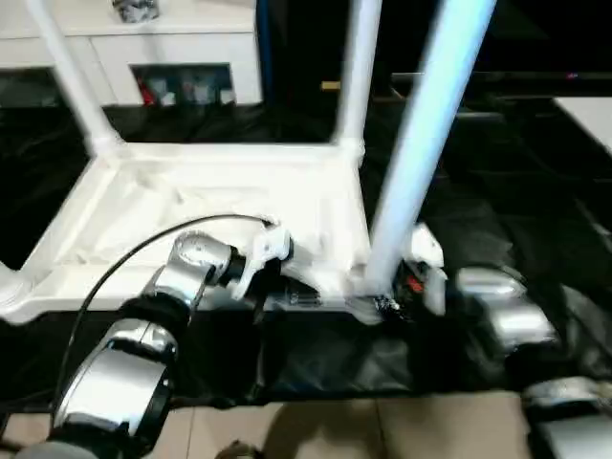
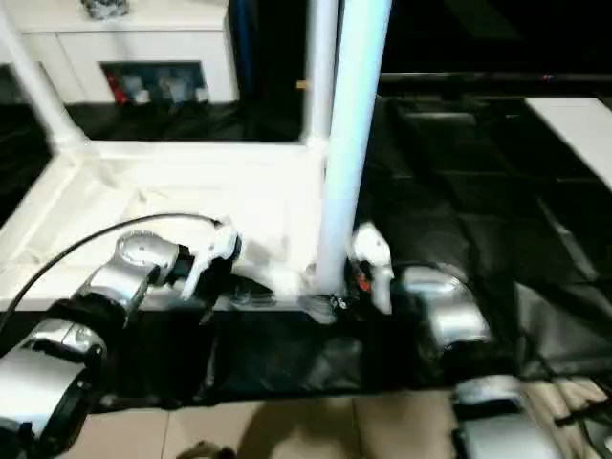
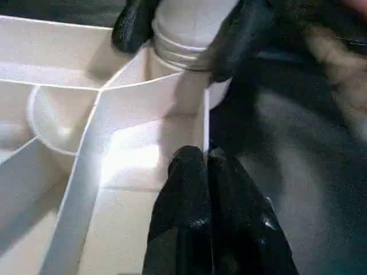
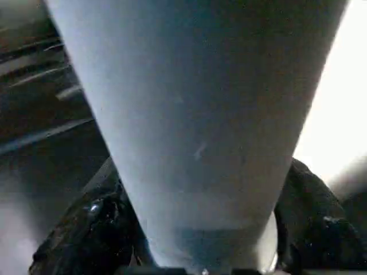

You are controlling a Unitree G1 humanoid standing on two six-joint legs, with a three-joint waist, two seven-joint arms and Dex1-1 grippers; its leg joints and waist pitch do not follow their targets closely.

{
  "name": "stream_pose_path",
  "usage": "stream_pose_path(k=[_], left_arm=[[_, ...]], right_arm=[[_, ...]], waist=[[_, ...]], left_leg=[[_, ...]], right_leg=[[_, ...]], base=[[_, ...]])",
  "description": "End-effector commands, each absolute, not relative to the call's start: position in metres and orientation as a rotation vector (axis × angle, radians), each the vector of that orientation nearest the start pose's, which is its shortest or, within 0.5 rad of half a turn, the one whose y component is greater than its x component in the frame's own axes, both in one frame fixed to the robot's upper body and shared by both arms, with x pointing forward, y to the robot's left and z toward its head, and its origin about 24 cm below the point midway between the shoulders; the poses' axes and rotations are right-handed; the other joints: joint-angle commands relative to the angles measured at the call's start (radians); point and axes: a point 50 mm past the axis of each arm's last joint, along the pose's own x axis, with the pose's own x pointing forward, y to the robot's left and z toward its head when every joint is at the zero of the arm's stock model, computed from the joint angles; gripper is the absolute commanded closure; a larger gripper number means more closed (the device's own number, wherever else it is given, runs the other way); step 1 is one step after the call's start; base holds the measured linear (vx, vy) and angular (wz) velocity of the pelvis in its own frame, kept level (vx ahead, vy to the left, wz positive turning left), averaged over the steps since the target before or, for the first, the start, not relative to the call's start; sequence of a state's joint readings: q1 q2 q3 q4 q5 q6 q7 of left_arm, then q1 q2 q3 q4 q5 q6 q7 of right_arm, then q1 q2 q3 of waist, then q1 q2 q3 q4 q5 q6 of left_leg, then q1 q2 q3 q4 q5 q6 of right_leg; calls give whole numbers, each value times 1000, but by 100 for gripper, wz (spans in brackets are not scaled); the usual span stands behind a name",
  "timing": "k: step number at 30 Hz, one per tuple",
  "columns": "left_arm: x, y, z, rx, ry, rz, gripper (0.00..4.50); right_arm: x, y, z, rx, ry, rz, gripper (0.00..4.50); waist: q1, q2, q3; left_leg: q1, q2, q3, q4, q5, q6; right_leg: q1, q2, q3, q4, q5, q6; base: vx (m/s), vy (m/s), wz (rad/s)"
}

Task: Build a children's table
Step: Rotate leg to tighten

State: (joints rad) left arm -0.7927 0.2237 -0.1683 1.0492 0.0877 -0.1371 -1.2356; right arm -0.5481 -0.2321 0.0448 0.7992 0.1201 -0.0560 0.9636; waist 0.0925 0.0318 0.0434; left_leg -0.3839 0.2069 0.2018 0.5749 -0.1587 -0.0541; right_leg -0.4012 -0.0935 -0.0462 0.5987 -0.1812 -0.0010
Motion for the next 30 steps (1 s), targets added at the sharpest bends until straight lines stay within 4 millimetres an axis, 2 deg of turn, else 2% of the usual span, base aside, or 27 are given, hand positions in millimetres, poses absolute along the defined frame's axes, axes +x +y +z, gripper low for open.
stream_pose_path(k=[1,2,3,4,7,8,11,13,14,16,18,19,20,21,22,23,27,30], left_arm=[[342,69,52,293,339,-1336,450],[343,57,51,278,332,-1298,450],[343,54,51,275,328,-1285,450],[344,45,51,264,321,-1255,450],[344,29,52,255,301,-1202,450],[343,25,52,257,296,-1193,450],[342,22,52,259,281,-1187,450],[341,26,50,286,279,-1202,450],[341,30,50,302,278,-1205,450],[342,36,49,320,280,-1199,450],[343,41,49,334,276,-1196,450],[344,46,50,342,272,-1201,450],[345,50,50,344,273,-1209,450],[345,55,50,346,275,-1218,450],[345,59,51,346,273,-1232,450],[345,61,52,344,275,-1242,450],[344,73,53,355,283,-1299,450],[343,77,54,350,283,-1329,450]], right_arm=[[330,-123,9,-10,360,741,183],[335,-117,6,5,380,626,184],[337,-115,6,10,383,600,184],[339,-107,5,25,386,562,184],[342,-90,7,40,380,520,184],[343,-86,8,40,378,514,184],[343,-78,10,10,356,501,184],[344,-78,13,-6,316,514,184],[344,-80,15,-6,293,516,149],[345,-84,17,11,258,516,114],[346,-87,19,22,243,515,108],[346,-92,20,13,232,526,78],[346,-95,21,3,223,539,78],[346,-99,22,-4,212,559,69],[346,-103,24,-10,202,586,65],[345,-105,25,-18,195,606,46],[343,-118,27,-78,190,695,13],[340,-124,28,-103,193,756,13]], waist=[[-8,1,-55],[-15,2,-55],[-19,4,-54],[-26,3,-57],[-33,1,-56],[-34,-1,-57],[-34,-2,-57],[-33,-3,-56],[-33,-2,-57],[-33,-5,-58],[-32,-3,-58],[-32,-3,-59],[-32,-3,-60],[-31,-4,-61],[-31,-9,-61],[-30,-7,-62],[-22,-4,-63],[-16,-1,-66]], left_leg=[[31,26,-16,-74,-332,-5],[33,23,-19,-75,-357,-24],[31,21,-21,-76,-359,-33],[31,19,-22,-76,-369,-32],[30,16,-18,-74,-370,-14],[26,14,-18,-73,-363,2],[25,15,-19,-74,-354,12],[24,16,-20,-75,-359,15],[24,17,-20,-76,-363,15],[23,17,-19,-75,-361,19],[22,18,-18,-75,-351,26],[21,18,-19,-75,-346,28],[20,17,-18,-74,-334,33],[17,18,-17,-73,-321,39],[15,18,-16,-72,-311,47],[15,18,-16,-71,-303,49],[14,22,-10,-65,-253,71],[15,25,-9,-62,-237,79]], right_leg=[[34,-52,24,-72,-267,-255],[35,-54,25,-80,-341,-226],[34,-53,26,-82,-355,-217],[34,-51,24,-88,-361,-198],[30,-46,26,-91,-320,-202],[32,-47,26,-94,-330,-197],[32,-47,25,-95,-339,-187],[31,-48,25,-96,-354,-181],[31,-48,25,-96,-353,-180],[31,-47,26,-95,-334,-184],[31,-48,27,-92,-308,-192],[32,-48,26,-91,-300,-194],[34,-47,26,-89,-282,-198],[37,-47,25,-86,-261,-203],[38,-48,25,-85,-250,-206],[39,-48,24,-83,-245,-208],[41,-45,22,-74,-162,-238],[42,-45,21,-66,-105,-263]], base=[[0,0,0],[0,0,0],[0,0,0],[0,0,0],[0,0,0],[0,0,0],[0,0,0],[0,0,0],[0,0,0],[0,0,0],[0,0,0],[0,0,0],[0,0,0],[0,0,0],[0,0,0],[0,0,0],[0,0,0],[0,0,0]])
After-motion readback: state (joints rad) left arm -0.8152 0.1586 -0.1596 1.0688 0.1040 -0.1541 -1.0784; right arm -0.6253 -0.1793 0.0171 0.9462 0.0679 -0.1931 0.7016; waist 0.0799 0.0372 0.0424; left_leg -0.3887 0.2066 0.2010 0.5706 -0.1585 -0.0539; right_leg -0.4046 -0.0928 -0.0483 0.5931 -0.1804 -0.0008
